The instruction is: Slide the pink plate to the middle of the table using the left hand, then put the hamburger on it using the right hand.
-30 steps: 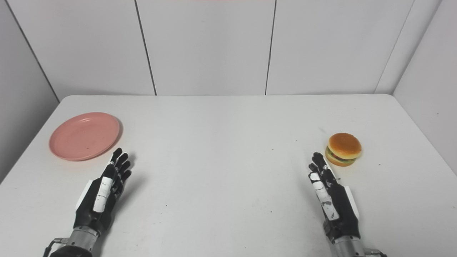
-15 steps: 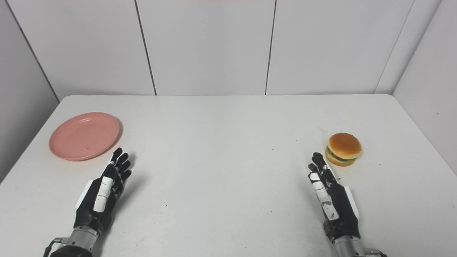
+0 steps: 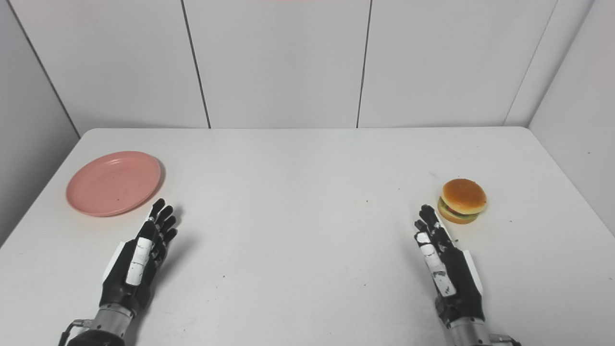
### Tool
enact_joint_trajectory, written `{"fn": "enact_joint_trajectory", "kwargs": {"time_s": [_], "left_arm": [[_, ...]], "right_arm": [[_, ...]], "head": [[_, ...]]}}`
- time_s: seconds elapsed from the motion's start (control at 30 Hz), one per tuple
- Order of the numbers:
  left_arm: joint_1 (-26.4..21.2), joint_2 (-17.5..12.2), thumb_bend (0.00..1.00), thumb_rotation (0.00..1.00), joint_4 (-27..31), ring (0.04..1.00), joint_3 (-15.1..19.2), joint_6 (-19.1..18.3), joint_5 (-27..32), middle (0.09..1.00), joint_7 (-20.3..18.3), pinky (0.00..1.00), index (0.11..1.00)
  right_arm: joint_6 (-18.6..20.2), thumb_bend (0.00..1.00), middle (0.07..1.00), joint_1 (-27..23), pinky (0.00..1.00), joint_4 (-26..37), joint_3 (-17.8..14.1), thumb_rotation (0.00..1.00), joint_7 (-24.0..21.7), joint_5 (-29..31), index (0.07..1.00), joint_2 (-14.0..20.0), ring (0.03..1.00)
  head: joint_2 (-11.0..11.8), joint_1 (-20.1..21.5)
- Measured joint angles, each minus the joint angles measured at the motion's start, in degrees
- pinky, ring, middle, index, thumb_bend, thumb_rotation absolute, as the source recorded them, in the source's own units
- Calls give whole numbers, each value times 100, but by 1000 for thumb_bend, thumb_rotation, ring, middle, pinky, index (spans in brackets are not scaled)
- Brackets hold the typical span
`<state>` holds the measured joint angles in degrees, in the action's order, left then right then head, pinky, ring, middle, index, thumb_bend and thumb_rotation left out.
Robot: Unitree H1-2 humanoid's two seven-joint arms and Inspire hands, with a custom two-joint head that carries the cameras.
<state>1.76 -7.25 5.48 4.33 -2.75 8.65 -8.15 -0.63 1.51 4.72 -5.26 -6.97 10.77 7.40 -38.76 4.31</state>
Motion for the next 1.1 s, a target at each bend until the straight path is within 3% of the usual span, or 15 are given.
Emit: {"fn": "enact_joint_trajectory", "kwargs": {"time_s": [0.37, 0.73, 0.83, 0.9, 1.1], "left_arm": [[-2, 82, 895, 897, -133, 1000, -95, 227, -112, 1000, 50, 1000, 1000], [-24, 336, 855, 886, -256, 1000, -330, 439, -509, 999, 201, 1000, 1000], [-51, 391, 847, 878, -352, 1000, -346, 655, -571, 1000, 252, 1000, 1000], [-80, 421, 849, 875, -413, 1000, -378, 771, -655, 1000, 260, 1000, 1000], [-189, 460, 879, 873, -650, 1000, -481, 1152, -882, 1000, 346, 1000, 1000]], "right_arm": [[-163, 872, 961, -16, 956, -160, -45, 764, -170, 140, 936, 61, 954], [-875, 877, 972, -19, 972, -597, -95, 763, -617, 479, 950, 171, 966], [-1023, 866, 970, -22, 980, -694, -114, 752, -725, 574, 950, 185, 969], [-1165, 864, 969, -33, 978, -795, -134, 751, -816, 667, 950, 197, 966], [-1563, 865, 971, -32, 996, -1216, -262, 776, -1040, 761, 962, 320, 974]], "head": [[334, -544], [914, -1239], [1011, -1362], [1221, -1616], [1538, -1907]]}}
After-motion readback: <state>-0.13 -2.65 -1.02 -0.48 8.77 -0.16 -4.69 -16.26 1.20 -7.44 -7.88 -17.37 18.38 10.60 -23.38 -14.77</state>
